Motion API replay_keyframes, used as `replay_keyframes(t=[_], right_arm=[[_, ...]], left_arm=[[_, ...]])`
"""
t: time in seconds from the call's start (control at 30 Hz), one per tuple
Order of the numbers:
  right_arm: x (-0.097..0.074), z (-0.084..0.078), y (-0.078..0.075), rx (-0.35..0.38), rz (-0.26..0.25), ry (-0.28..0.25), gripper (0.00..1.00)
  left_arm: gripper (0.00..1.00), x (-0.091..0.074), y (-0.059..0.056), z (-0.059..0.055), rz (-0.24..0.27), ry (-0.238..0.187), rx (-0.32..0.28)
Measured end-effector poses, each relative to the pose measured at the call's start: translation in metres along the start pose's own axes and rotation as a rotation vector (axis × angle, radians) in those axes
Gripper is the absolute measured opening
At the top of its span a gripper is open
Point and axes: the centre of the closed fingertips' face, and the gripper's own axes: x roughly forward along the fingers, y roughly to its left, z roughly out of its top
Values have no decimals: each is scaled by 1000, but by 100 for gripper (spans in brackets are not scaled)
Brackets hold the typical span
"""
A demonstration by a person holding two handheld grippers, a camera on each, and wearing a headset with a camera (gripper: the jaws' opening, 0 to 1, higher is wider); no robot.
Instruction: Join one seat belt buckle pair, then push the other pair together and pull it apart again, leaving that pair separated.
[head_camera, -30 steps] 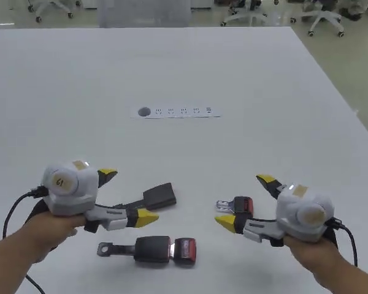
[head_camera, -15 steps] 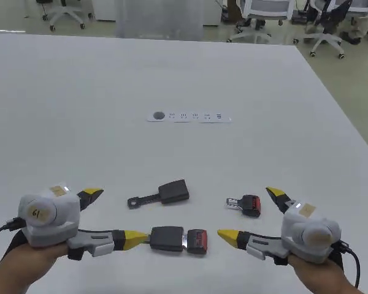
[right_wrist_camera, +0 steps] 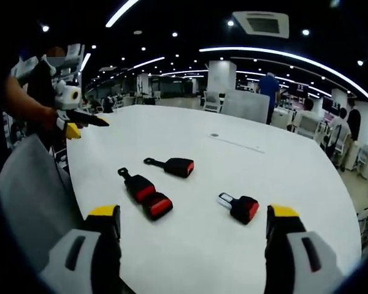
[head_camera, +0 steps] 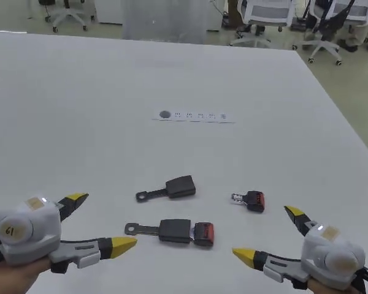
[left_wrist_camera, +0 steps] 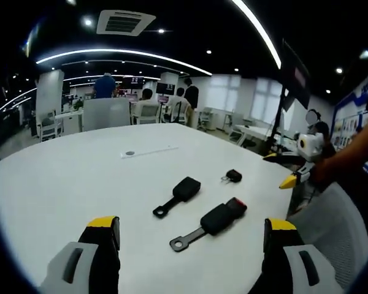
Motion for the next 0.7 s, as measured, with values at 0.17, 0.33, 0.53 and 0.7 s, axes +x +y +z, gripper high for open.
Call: replay_keyframes(t=[0.17,0.33,0.53,0.7], right_arm=[[-6,-5,-1,0,-10,12,100],[-9,-5,0,-1,-12,15,100],[-10,-6,2,4,-21,18,100],[-7,-10,7,-4,-9,30,100]], left_arm=[[100,-1,-1,-3,-6,15,6],[100,-2,-1,-4,-8,26,12],[100,-3,-6,-5,-25,32,12],[100,-4,-8,-8,-28,38,-4]])
